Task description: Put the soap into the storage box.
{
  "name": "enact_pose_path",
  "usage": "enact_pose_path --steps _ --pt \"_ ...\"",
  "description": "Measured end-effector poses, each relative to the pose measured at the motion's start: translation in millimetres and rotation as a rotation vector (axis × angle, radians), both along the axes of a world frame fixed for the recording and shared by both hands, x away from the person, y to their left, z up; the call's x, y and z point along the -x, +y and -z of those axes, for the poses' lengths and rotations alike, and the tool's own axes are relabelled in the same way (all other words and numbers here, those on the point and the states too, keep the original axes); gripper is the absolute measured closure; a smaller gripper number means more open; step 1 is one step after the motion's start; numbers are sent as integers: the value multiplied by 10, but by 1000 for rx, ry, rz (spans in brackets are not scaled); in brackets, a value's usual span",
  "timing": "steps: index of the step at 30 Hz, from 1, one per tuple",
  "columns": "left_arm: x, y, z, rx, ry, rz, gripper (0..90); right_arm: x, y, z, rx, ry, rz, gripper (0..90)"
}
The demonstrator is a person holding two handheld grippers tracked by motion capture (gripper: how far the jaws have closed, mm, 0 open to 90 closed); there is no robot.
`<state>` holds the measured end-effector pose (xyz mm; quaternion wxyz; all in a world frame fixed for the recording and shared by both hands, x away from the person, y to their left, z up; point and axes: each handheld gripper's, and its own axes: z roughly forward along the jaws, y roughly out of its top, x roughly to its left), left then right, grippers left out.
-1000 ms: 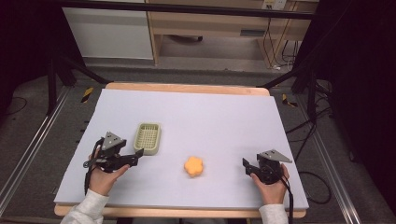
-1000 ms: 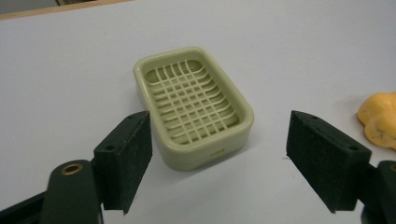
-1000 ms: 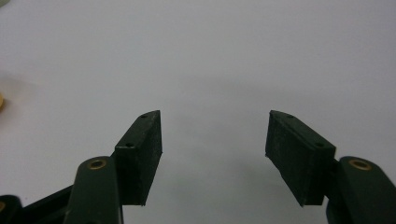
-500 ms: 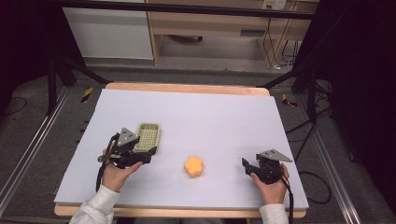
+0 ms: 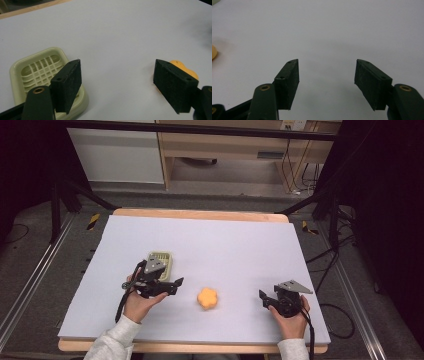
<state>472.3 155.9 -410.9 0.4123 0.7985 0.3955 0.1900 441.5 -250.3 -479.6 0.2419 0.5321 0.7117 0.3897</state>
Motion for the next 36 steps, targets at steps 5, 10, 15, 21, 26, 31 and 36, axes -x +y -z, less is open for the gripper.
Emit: enact_pose_path --steps 5,10,15,21,26,31,36 --pt "-11 -81 9 -22 17 23 222 -7 5 7 -8 10 -7 366" --pt "-16 -169 23 -27 26 39 222 -6 -7 5 -20 24 -4 370" --pt "1 -276 26 -45 28 68 222 -14 -9 18 -23 27 -11 382" --pt "25 -394 63 -61 43 96 222 -32 3 44 -43 55 -14 391" --pt "57 -495 95 -68 53 125 222 -28 15 51 -37 25 -22 384" --pt "72 -571 128 -82 65 145 222 -31 5 52 -26 5 -19 380" --pt "76 -642 149 -105 78 169 222 -26 9 46 -33 -5 -16 379"
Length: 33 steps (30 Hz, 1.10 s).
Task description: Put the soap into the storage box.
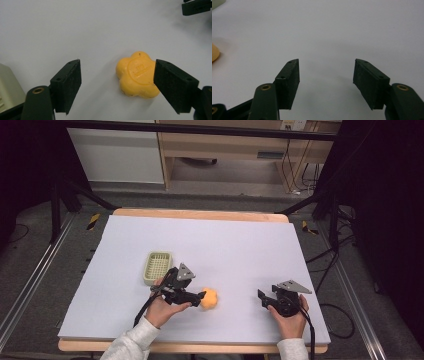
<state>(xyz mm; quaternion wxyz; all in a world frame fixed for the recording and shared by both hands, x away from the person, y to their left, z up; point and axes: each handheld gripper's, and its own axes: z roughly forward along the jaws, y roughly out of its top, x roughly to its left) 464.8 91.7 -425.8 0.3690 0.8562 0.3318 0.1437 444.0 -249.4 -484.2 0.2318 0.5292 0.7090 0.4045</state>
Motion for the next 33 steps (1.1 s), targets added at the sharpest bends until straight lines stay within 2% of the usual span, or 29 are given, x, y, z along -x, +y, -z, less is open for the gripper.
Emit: enact_pose_path --steps 12,33 --pt "-3 -174 23 -46 34 57 214 -9 -5 3 17 -5 3 384" --pt "-37 -327 153 -113 73 91 195 -5 2 0 28 -7 -1 388"
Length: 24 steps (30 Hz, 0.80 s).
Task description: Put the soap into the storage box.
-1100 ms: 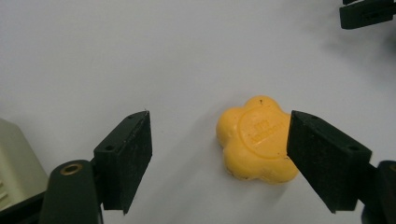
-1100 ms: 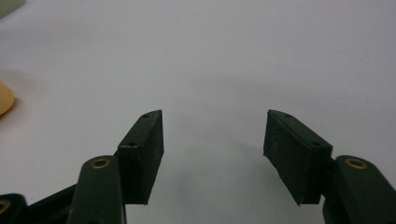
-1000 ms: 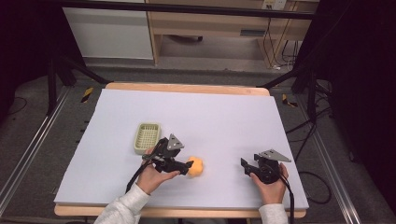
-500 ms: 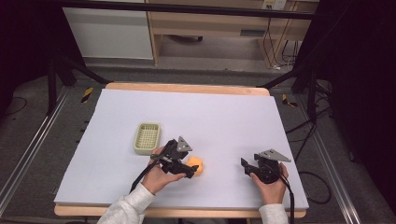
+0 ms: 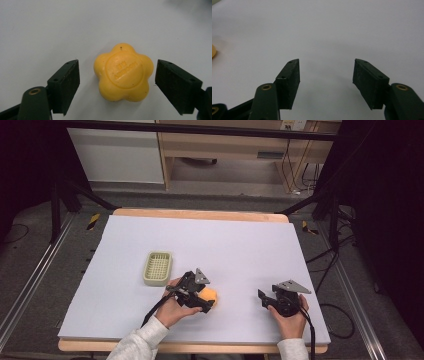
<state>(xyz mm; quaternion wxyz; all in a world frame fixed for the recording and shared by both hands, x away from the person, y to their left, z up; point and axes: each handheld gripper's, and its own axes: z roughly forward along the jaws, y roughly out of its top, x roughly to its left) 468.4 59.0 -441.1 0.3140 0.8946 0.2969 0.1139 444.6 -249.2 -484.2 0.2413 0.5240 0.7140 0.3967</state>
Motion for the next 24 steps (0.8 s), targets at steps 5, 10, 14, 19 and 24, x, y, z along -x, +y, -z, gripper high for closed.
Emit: enact_pose_path --steps 5,10,14,19,24 --pt "-20 -37 53 -12 16 6 191 -1 -1 0 1 1 -2 389" --pt "-29 -70 93 -29 26 13 191 2 1 1 3 4 -2 388" --pt "-48 -95 124 -32 35 16 191 4 1 0 4 2 -4 388" --pt "-74 -125 169 -50 49 20 196 3 -4 3 4 5 -3 387" --pt "-79 -157 215 -69 57 23 214 3 -4 4 2 5 -6 384"
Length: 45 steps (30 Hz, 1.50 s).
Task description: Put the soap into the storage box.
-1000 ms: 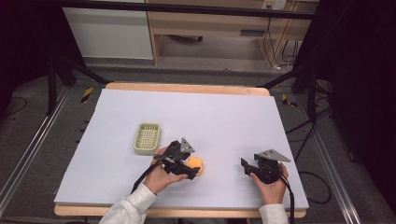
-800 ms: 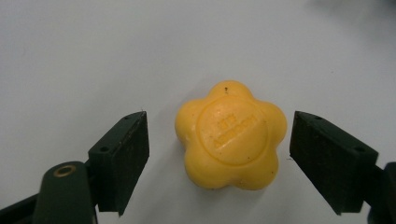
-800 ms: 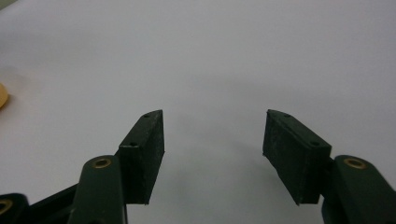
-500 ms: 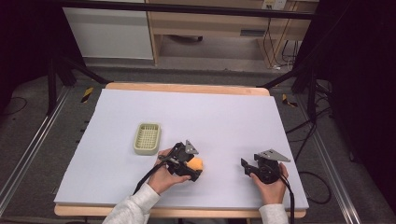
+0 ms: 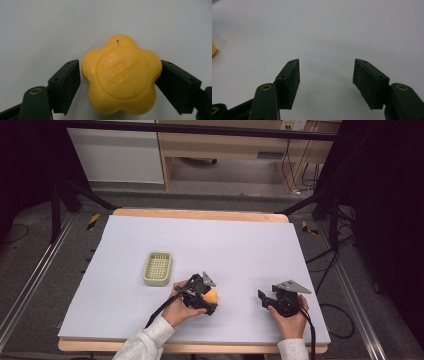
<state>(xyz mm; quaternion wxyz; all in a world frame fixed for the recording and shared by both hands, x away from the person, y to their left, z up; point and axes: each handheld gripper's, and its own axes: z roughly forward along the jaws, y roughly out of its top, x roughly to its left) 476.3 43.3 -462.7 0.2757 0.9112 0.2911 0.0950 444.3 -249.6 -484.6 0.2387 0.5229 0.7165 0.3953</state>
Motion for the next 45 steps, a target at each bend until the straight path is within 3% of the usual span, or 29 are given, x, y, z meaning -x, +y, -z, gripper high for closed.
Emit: enact_pose_path --steps 13,36,45 --pt "-3 -20 44 -9 0 -2 234 -1 10 2 -2 6 -3 383" --pt "32 -41 47 -4 -4 -50 248 -3 12 -4 5 4 -9 408" --pt "25 -22 39 -1 0 -40 248 -3 7 -6 10 4 -9 412"
